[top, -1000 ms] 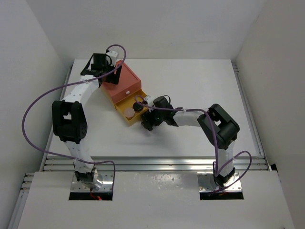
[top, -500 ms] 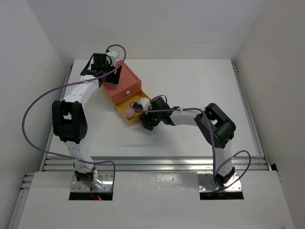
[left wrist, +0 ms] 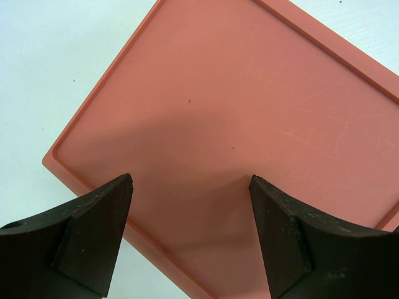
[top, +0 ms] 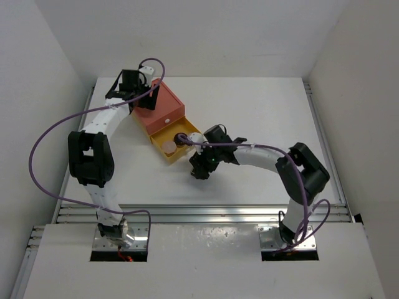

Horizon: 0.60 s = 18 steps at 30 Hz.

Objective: Organize the makeup

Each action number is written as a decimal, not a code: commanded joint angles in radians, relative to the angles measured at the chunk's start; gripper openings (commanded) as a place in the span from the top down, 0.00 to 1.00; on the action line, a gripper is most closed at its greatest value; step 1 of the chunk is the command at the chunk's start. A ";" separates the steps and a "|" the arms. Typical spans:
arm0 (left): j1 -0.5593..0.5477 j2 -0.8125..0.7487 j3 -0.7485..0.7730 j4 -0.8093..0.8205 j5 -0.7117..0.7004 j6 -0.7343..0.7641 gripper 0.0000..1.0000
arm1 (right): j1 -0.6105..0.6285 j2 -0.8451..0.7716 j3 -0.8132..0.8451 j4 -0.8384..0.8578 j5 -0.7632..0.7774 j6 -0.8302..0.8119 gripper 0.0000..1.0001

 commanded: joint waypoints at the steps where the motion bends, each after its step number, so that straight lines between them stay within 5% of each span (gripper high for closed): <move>1: 0.007 0.017 -0.026 -0.040 0.011 0.005 0.18 | -0.019 -0.119 0.119 -0.072 -0.165 0.076 0.78; 10: 0.007 0.017 -0.026 -0.022 0.001 -0.013 0.18 | -0.029 0.169 0.604 -0.126 -0.009 0.223 0.79; 18: 0.007 0.017 -0.026 -0.013 0.001 -0.023 0.18 | -0.034 0.378 0.781 -0.094 0.143 0.279 0.79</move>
